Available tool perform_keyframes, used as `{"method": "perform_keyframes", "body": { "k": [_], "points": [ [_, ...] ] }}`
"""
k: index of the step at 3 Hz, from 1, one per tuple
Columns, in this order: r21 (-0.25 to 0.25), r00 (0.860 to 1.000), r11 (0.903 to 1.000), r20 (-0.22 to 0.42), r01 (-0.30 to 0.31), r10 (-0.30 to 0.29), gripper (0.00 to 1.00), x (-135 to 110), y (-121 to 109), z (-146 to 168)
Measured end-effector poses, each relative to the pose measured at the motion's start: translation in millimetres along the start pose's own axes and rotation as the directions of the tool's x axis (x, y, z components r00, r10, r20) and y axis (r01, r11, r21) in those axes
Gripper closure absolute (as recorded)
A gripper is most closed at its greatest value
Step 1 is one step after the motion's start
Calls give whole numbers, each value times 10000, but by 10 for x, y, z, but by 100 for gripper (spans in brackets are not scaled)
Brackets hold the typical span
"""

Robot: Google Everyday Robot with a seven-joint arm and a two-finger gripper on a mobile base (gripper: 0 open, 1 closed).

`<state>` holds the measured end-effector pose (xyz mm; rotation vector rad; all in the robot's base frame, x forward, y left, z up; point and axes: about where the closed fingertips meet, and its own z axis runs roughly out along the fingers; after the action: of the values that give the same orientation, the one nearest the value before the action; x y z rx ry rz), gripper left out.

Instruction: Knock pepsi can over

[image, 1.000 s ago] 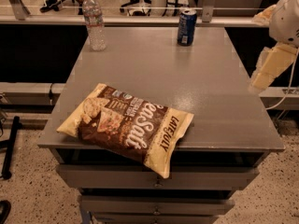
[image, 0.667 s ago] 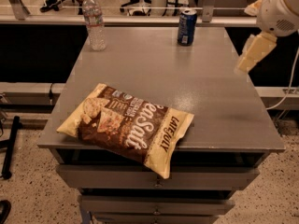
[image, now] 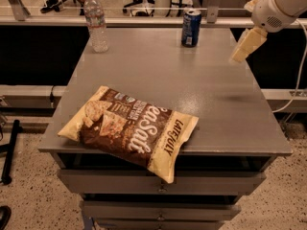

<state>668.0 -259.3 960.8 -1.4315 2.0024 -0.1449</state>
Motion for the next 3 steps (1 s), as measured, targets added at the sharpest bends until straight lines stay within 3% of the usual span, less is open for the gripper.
{"method": "perform_keyframes", "body": {
  "k": [2, 3],
  "points": [
    [-541, 9847, 9887, 973, -1401, 1449, 0, -19, -123, 521],
    [-575, 9058, 9399, 2533, -3365, 3397, 0, -176, -505, 1158]
  ]
}}
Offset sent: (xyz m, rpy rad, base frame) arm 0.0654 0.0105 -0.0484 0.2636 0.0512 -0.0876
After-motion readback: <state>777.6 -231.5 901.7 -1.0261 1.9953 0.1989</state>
